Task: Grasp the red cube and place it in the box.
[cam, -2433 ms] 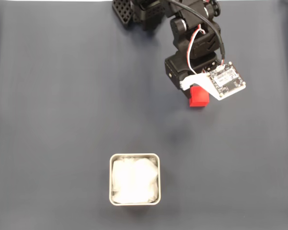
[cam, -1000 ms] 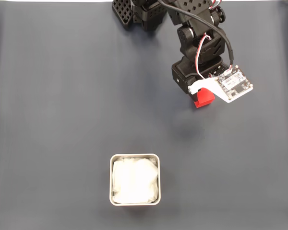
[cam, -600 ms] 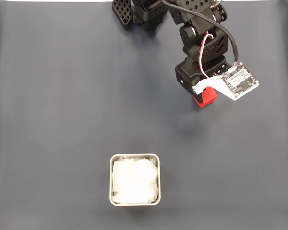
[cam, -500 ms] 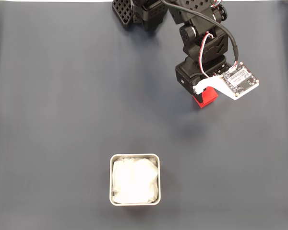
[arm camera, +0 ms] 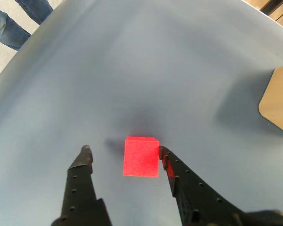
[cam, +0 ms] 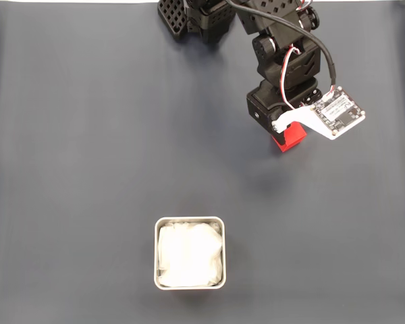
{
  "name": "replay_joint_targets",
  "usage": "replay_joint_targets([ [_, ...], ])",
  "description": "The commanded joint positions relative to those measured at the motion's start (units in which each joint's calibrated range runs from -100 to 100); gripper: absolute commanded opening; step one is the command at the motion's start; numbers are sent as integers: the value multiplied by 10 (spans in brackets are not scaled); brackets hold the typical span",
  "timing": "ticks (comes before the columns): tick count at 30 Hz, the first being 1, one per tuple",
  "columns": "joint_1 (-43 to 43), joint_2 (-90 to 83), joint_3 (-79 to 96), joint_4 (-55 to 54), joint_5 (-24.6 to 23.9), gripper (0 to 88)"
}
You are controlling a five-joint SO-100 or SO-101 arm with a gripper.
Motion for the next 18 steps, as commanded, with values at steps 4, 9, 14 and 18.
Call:
replay_joint_targets([
  [4, -3, -9, 1, 1, 3, 218],
  [9, -2, -18, 11, 1, 0, 170],
  [14, -2, -29, 21, 1, -3, 160],
  [18, -2, -29, 19, -1, -4, 148],
])
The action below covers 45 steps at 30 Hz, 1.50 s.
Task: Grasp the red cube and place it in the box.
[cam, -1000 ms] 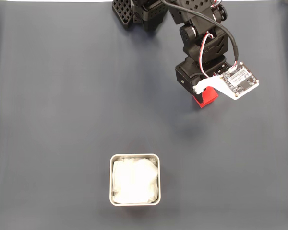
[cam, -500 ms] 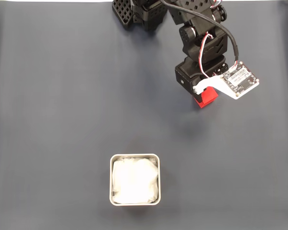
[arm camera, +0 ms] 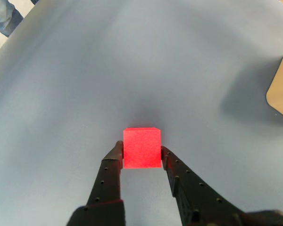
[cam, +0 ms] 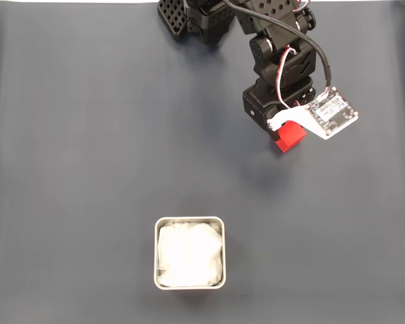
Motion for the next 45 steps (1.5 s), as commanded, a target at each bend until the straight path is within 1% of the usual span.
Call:
replay_joint_targets([
  [1, -1, -29, -6, -1, -3, 141],
  [6, 0, -33, -8, -3, -4, 120],
  [16, 3, -61, -12, 2, -5, 114],
  [26, 20, -109, -56, 56, -2, 113],
  [45, 101, -111, -192, 120, -8, 113],
])
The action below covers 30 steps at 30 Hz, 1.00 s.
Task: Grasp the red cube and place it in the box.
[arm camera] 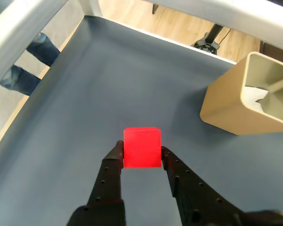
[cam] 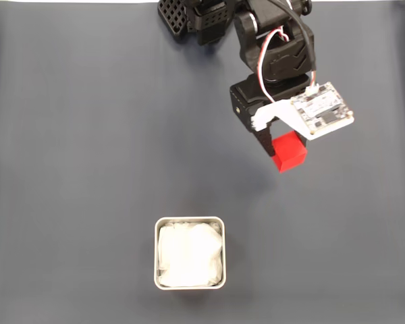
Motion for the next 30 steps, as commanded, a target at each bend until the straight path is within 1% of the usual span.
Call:
replay_joint_targets([
  [1, 22, -21, -40, 3, 0, 113],
  [18, 97, 48, -167, 9, 5, 113],
  [30, 132, 121, -267, 14, 0, 112],
])
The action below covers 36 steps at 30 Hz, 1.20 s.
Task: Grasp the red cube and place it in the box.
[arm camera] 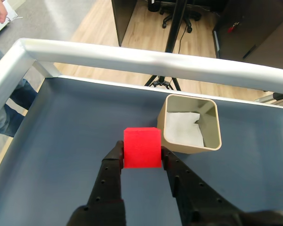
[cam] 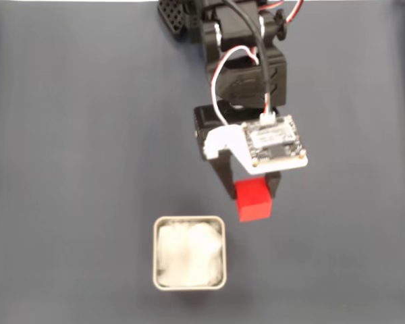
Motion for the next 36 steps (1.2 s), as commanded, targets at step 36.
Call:
replay_joint_targets([
  [36, 92, 172, -196, -27, -5, 109],
])
